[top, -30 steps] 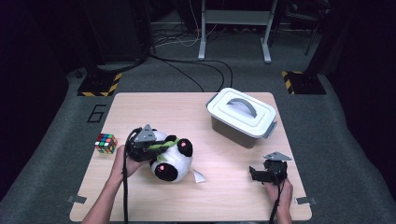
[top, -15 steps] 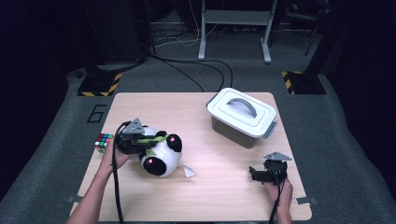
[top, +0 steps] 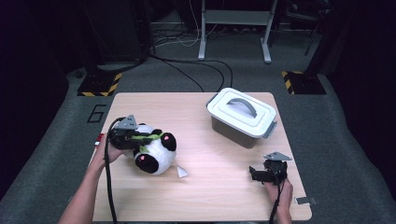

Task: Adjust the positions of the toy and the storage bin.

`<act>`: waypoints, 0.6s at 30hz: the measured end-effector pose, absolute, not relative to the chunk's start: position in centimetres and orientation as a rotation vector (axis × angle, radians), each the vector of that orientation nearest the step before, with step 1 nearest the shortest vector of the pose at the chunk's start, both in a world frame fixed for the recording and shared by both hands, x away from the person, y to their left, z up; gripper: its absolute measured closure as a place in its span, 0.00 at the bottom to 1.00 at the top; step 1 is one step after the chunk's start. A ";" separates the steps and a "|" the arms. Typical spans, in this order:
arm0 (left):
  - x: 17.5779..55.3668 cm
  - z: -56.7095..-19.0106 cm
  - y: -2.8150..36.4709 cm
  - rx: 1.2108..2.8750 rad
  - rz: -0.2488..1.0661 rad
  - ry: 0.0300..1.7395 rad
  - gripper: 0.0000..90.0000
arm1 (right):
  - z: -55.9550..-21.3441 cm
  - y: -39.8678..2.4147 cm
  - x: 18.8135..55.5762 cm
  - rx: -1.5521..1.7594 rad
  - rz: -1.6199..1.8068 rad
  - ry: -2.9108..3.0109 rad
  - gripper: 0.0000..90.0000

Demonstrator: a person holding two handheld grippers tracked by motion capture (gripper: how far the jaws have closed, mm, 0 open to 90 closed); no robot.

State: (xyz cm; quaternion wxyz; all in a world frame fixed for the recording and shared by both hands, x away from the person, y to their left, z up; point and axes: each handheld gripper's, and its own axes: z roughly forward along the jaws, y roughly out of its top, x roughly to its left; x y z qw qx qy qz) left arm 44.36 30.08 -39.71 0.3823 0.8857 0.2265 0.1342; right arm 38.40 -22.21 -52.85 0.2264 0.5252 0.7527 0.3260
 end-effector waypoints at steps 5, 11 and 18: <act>44.5 -40.1 31.2 2.244 0.324 0.595 0.82 | -52.8 -22.2 38.4 1.449 0.898 2.075 0.06; 44.6 -42.5 32.0 2.259 0.233 0.609 0.82 | -52.9 -22.2 38.4 1.449 0.899 2.073 0.06; 43.6 -43.0 33.0 2.219 0.214 0.643 0.79 | -52.9 -22.2 38.4 1.449 0.898 2.073 0.06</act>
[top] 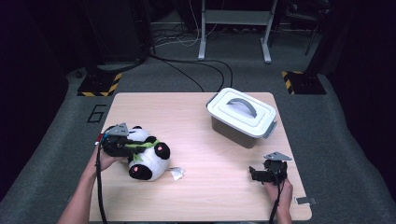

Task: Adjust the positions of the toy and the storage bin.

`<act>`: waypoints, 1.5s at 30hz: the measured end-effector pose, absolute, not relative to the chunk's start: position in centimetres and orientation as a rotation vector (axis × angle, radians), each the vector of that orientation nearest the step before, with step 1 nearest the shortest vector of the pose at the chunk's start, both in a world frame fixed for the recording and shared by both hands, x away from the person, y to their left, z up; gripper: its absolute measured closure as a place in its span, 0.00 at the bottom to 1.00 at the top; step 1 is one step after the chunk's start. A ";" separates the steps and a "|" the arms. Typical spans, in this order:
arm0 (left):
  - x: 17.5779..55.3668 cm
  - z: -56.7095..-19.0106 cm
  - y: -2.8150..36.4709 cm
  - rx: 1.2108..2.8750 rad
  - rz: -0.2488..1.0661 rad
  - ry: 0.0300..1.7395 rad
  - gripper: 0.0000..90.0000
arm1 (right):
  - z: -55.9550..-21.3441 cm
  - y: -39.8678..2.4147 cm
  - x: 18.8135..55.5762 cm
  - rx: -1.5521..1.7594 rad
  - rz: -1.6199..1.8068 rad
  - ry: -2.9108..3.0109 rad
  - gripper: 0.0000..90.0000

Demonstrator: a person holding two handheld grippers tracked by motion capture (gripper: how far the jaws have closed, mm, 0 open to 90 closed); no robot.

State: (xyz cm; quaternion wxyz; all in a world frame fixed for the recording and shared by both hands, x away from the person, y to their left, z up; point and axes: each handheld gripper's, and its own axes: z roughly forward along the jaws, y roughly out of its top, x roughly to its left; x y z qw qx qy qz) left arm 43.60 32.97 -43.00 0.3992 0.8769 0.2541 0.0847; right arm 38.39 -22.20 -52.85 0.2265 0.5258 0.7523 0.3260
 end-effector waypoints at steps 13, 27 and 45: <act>41.4 -41.5 32.8 2.127 0.382 0.812 0.22 | -52.8 -22.2 38.4 1.450 0.898 2.074 0.06; 37.2 -41.5 35.3 2.045 0.476 0.908 0.12 | -52.8 -22.2 38.4 1.450 0.898 2.074 0.06; 34.0 -46.2 38.8 1.942 0.516 1.158 0.00 | -52.8 -22.2 38.4 1.450 0.899 2.076 0.06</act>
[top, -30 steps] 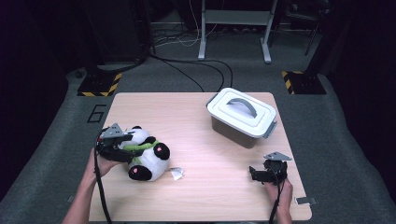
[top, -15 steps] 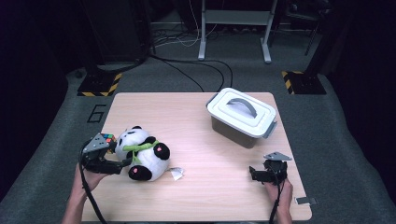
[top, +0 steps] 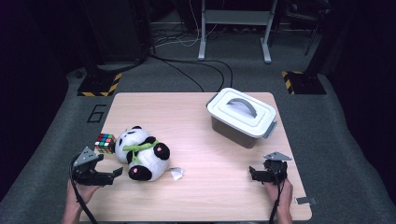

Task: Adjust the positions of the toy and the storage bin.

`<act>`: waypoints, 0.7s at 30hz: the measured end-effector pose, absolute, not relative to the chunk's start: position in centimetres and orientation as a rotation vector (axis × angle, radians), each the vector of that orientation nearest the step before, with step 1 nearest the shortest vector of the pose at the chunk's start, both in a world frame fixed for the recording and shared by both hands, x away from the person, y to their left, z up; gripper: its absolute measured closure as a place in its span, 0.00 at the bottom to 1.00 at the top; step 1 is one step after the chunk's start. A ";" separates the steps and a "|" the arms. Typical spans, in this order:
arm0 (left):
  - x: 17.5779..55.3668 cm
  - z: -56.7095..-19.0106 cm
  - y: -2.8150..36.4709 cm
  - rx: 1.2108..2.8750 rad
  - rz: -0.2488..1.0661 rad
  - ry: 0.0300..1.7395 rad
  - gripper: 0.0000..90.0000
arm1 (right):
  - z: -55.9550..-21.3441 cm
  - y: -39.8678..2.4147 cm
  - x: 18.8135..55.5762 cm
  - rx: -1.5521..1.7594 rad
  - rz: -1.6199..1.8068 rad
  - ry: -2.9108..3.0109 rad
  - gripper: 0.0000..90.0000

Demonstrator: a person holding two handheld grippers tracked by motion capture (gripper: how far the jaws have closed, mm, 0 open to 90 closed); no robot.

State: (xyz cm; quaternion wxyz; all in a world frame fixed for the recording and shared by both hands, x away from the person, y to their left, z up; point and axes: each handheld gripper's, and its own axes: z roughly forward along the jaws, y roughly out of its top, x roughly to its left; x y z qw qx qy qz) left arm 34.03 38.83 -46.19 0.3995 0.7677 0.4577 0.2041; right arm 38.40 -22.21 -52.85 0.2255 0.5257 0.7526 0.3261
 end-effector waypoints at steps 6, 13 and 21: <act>33.8 -50.3 39.3 1.956 0.542 1.285 0.00 | -52.8 -22.2 38.4 1.450 0.899 2.075 0.06; 34.5 -52.6 39.1 1.993 0.541 1.333 0.00 | -52.8 -22.2 38.4 1.450 0.899 2.075 0.06; 34.7 -53.2 38.9 1.997 0.570 1.351 0.00 | -52.9 -22.2 38.4 1.450 0.902 2.077 0.05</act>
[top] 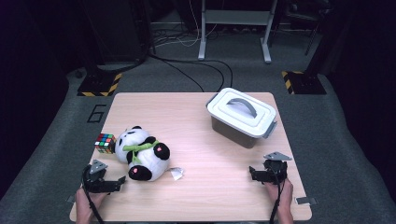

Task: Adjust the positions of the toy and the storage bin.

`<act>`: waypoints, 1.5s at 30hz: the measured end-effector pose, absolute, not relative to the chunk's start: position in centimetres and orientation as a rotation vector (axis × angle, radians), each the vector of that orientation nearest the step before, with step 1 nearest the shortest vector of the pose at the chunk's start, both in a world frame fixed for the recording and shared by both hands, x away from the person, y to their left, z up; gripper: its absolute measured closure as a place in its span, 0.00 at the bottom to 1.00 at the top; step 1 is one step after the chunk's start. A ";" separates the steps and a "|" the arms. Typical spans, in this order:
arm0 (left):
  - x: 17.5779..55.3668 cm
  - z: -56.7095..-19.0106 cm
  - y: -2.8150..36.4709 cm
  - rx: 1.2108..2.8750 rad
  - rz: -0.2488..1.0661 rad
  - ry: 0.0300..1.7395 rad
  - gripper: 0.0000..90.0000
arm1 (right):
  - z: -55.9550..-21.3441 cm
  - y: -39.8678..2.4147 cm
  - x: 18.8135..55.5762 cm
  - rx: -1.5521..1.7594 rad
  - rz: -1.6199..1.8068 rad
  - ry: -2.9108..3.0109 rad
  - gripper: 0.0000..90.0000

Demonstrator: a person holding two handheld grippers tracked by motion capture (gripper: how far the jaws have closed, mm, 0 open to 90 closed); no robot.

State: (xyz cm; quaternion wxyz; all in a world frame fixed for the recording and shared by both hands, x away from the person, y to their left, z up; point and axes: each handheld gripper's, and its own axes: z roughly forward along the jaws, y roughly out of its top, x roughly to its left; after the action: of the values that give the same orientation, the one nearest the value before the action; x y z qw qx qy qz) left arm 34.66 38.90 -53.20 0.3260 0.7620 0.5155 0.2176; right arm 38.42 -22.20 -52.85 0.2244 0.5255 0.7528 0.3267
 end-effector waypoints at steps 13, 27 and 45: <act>34.9 -53.1 38.9 2.026 0.569 1.328 0.00 | -52.9 -22.1 38.6 1.432 0.891 2.109 0.01; 35.0 -53.1 38.9 2.024 0.562 1.333 0.00 | -51.8 -21.5 39.1 1.438 0.859 2.201 0.00; 35.0 -53.2 38.8 2.008 0.563 1.344 0.00 | -46.3 -21.3 38.6 1.423 0.909 2.207 0.00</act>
State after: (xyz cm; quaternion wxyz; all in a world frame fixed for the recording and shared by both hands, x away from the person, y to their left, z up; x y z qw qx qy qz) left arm 34.96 38.85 -53.21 0.3244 0.7656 0.5124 0.2148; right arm 38.58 -21.28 -46.32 0.1803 0.5036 0.7813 0.3217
